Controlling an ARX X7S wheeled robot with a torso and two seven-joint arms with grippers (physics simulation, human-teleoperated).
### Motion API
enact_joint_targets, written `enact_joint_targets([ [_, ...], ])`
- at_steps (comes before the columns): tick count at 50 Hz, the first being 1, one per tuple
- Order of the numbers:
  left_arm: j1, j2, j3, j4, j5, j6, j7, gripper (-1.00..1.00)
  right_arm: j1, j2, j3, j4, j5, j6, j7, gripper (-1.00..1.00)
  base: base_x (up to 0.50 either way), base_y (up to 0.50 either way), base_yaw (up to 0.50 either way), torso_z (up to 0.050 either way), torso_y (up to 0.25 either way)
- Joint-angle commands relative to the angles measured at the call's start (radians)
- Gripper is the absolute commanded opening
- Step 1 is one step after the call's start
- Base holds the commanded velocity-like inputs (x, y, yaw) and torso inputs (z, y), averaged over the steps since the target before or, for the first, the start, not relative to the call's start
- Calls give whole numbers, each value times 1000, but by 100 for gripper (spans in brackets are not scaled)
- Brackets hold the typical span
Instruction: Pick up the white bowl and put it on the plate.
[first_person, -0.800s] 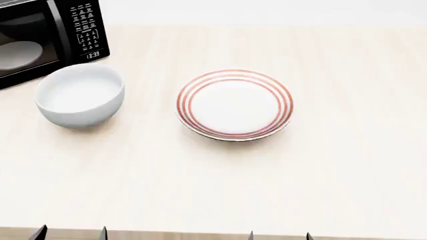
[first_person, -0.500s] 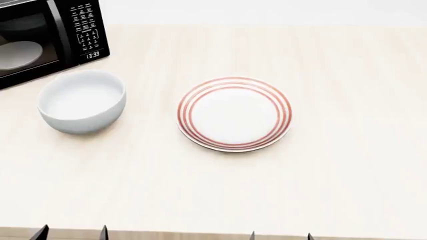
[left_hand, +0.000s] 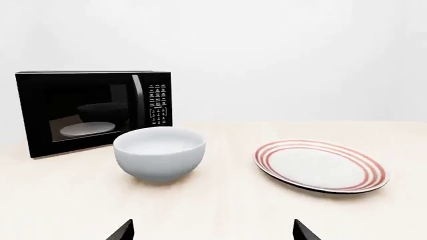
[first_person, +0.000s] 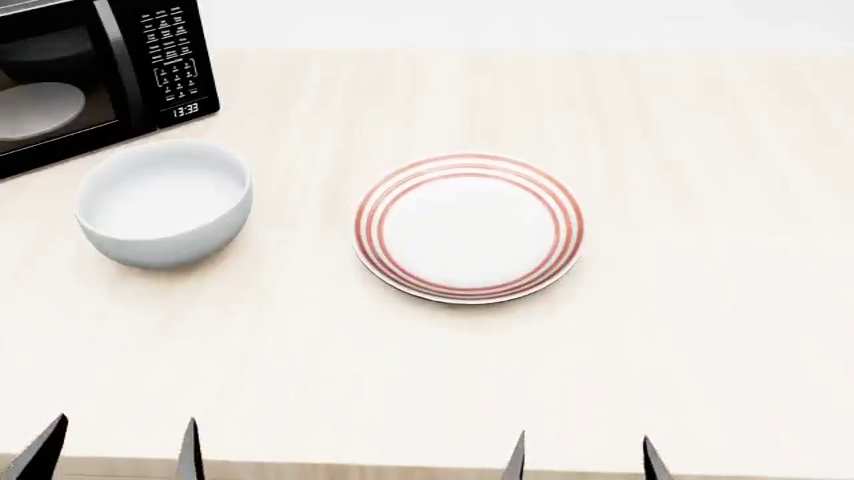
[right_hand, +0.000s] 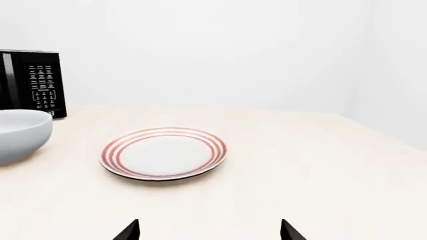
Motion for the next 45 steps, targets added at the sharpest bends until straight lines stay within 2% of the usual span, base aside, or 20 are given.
enact_joint_targets([
  [1,59,-34,18,308,8,-107,-41,100,-45,27,-30,-294,-27,115,40,100,0,0,0,0,0],
  [8,81,-59,42,478,2,-195,-43,100,-49,36,-48,-445,-36,195,54,100,0,0,0,0,0],
  [12,84,-65,44,499,-6,-204,-45,100,-50,41,-53,-455,-38,195,61,100,0,0,0,0,0],
  [14,97,-67,30,526,-15,-200,-53,100,-66,45,-62,-441,-46,138,68,100,500,0,0,0,0],
  [45,87,-92,53,514,-21,-192,-86,100,-60,72,-85,-428,-37,131,110,100,500,0,0,0,0],
])
